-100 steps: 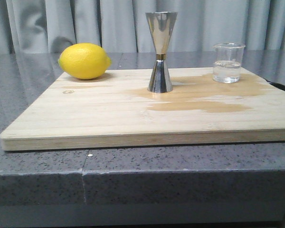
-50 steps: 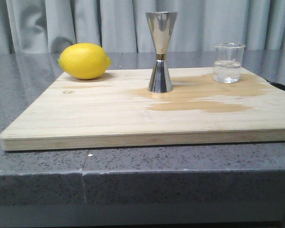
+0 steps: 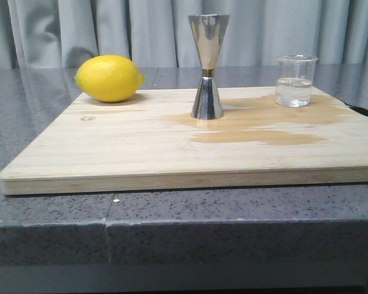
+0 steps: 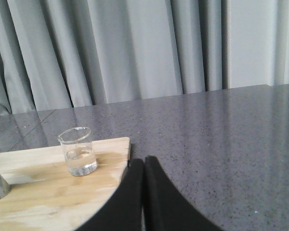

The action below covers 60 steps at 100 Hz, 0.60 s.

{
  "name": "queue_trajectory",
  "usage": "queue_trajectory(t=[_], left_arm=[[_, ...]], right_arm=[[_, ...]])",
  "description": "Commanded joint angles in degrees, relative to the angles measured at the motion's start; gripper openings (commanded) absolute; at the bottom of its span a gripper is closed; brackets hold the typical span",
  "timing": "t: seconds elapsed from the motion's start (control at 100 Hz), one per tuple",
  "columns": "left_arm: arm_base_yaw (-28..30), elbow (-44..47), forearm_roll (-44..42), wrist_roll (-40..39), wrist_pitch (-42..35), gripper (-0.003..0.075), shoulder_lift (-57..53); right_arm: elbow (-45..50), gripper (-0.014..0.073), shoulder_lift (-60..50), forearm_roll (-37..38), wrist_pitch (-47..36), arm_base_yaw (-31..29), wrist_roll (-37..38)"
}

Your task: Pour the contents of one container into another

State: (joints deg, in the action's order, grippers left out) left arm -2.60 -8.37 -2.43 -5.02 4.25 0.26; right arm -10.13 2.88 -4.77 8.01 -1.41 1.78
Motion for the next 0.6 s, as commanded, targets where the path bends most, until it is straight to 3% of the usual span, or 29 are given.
queue_trajectory(t=[0.0, 0.31, 0.59], left_arm=[[-0.5, -5.8, 0.5, -0.1, -0.1, -0.0019, 3.2], [-0.5, -20.7, -0.8, 0.2, 9.5, -0.0019, 18.7], [-0.5, -22.6, -0.8, 0.2, 8.3, -0.0019, 25.4]], right_arm=[[-6.2, -0.0075, 4.7, 0.8, -1.3, -0.4, -0.2], [-23.9, -0.0075, 21.0, 6.8, 7.8, -0.4, -0.2], [-26.1, -0.0075, 25.6, 6.8, 5.8, -0.4, -0.2]])
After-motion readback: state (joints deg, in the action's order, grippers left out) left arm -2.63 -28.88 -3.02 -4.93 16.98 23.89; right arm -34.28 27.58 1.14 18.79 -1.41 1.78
